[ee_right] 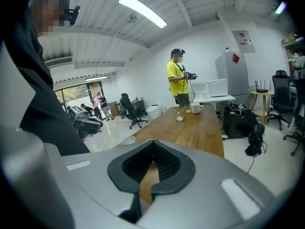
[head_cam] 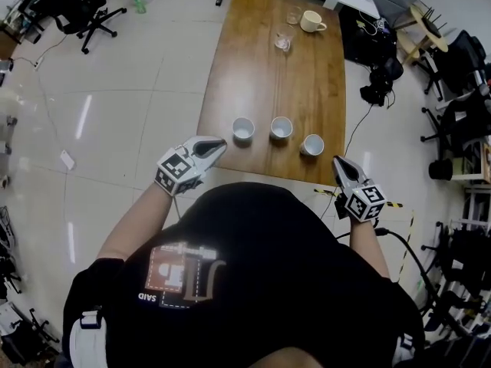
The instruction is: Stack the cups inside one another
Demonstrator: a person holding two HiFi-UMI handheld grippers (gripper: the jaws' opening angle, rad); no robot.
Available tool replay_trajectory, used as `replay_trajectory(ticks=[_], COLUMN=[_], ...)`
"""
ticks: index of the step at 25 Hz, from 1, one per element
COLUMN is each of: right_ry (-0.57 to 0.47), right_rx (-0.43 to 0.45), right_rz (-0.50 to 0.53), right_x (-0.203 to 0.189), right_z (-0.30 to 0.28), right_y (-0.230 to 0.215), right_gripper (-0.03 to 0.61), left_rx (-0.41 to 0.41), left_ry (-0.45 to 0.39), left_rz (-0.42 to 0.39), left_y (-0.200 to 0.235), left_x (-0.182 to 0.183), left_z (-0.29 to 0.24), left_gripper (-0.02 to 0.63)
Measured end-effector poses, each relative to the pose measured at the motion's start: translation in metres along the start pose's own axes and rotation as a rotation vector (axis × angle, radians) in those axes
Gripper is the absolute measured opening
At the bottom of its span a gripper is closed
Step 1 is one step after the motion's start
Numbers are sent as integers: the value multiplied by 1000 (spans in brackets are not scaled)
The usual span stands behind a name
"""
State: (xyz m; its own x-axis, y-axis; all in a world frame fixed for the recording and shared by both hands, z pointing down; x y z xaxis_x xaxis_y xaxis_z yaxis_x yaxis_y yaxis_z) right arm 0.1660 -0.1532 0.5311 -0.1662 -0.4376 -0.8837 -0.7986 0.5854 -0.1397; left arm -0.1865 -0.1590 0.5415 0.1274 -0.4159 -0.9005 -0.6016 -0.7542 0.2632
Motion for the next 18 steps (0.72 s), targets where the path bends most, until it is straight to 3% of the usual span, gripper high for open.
replay_trajectory(ticks=[3,11,18], right_ry=[6,3,28], right_rx=[23,77,43], right_rz=[7,29,13], right_x=[-3,-6,-21], right_z=[4,16,33], right_y=[-29,-73,-74], right_gripper=[14,14,15], left_rx=[24,30,10], left_ry=[112,614,827], left_rz=[-133,-538,-720], left_y=[-2,-5,20], left_x=[2,-55,-84], left_z=[-31,-80,-96], left_gripper=[9,89,86])
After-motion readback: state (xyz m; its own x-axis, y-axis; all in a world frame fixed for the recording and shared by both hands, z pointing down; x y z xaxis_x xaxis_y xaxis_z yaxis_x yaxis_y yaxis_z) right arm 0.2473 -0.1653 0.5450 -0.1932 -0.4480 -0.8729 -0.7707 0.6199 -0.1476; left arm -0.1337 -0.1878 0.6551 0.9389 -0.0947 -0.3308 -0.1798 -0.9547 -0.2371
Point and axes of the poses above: the fingertips, and each gripper's own axes: z backward along the fingers, y to its left, x out of its top, the point moved 3 cm from there along z, backward along the fingers, and after that the axes turned 7 degrees about z, right-handed, at the moved point
